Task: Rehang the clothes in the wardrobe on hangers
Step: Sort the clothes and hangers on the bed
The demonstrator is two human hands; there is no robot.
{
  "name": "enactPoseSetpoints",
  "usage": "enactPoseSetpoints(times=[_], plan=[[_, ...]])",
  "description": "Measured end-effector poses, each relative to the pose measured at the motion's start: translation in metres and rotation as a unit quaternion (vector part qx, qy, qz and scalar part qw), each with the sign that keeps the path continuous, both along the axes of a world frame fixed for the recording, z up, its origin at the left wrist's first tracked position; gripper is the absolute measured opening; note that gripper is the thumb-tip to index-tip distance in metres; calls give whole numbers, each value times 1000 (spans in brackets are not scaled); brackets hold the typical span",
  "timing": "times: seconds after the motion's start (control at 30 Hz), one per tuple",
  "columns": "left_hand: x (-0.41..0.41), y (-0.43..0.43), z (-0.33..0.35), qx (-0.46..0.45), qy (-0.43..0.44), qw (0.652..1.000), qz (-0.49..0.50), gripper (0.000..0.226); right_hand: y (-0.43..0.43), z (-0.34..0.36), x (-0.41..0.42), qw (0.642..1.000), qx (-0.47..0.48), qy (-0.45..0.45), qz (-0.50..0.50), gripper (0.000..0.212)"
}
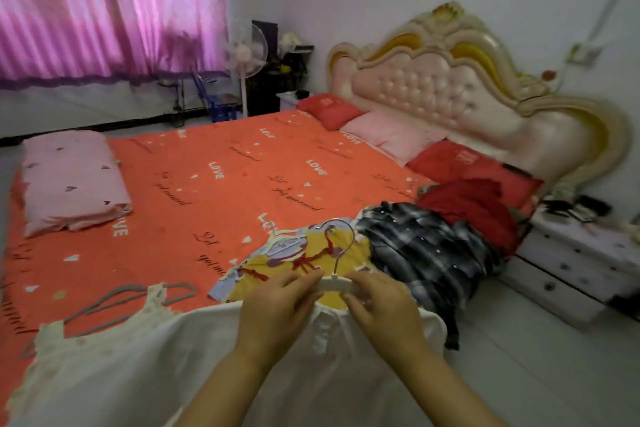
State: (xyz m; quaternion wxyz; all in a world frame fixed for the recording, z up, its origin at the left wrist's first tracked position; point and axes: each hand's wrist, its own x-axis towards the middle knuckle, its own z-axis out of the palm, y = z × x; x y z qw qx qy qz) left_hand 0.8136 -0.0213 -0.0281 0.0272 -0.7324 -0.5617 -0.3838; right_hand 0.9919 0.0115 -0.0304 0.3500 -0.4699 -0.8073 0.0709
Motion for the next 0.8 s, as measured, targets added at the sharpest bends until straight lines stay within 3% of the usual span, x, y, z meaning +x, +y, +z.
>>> enactPoseSetpoints(times=[0.27,0.5,0.8], plan=[[158,30,11,39,-13,998,-52,30,5,9,159,993,21,10,-114,22],[303,60,14,59,-32,996,-58,27,32,12,305,989,-8,8,-144,16],[406,132,15,61,-66,995,-37,29,105,19,402,986,15,26,-165,20]])
